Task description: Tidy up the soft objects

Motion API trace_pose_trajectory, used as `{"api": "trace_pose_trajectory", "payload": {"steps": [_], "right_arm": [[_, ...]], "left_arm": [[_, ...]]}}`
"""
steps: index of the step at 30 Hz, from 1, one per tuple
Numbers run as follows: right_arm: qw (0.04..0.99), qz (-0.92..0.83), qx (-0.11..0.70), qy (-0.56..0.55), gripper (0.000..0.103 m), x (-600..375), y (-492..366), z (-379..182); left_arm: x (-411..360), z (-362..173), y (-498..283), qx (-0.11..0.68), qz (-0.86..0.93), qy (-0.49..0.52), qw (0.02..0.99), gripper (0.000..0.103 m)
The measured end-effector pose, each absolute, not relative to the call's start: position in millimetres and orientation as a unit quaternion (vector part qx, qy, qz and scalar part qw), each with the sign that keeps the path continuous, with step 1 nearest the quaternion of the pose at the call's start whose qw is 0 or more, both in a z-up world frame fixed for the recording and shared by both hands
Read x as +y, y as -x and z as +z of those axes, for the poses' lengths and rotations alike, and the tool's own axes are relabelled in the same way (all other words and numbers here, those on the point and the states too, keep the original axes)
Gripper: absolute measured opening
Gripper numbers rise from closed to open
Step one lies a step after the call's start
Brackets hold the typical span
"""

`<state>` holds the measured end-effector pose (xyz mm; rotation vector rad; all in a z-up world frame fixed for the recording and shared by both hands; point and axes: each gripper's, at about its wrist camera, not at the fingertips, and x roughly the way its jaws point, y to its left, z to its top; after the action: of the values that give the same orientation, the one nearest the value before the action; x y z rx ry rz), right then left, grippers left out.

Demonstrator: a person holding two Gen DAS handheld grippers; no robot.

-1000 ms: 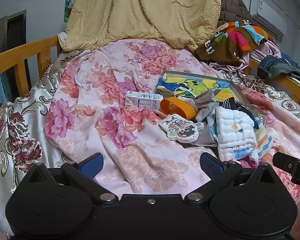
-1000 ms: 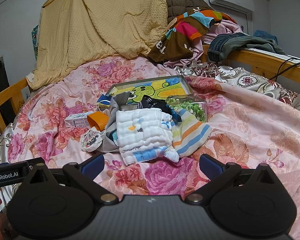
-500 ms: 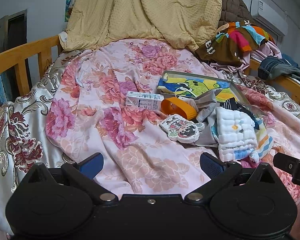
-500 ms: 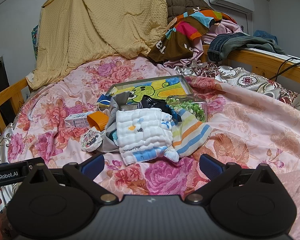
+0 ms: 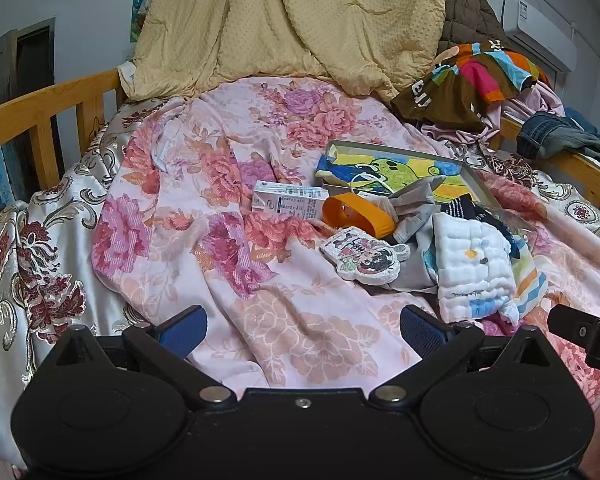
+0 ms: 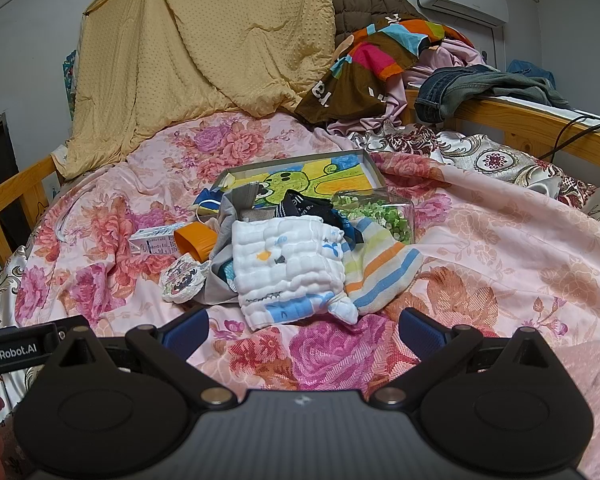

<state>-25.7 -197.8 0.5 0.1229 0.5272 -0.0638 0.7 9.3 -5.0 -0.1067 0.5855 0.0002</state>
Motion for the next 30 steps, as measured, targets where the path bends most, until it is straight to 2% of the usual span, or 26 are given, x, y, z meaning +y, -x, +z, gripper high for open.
{"api": "trace_pose_trajectory", "payload": {"steps": [14, 23, 30], "right_arm": [[0.961, -0.029, 0.266, -0.066, 0.103, -201, 24, 0], [0.960, -0.007, 0.267, -0.089, 0.103, -208, 9, 6], [0.968, -0.011, 0.248, -0.031, 0.103, -211, -28, 10]], "left_arm": [[11, -19, -16, 0.293, -0.001, 0.047, 0.955, 0.102], [-12, -28, -44, 0.258, -0.038, -0.023, 0.965, 0.102], [-20, -37, -84, 0.258, -0.061, -0.072, 0.961, 0.102]]}}
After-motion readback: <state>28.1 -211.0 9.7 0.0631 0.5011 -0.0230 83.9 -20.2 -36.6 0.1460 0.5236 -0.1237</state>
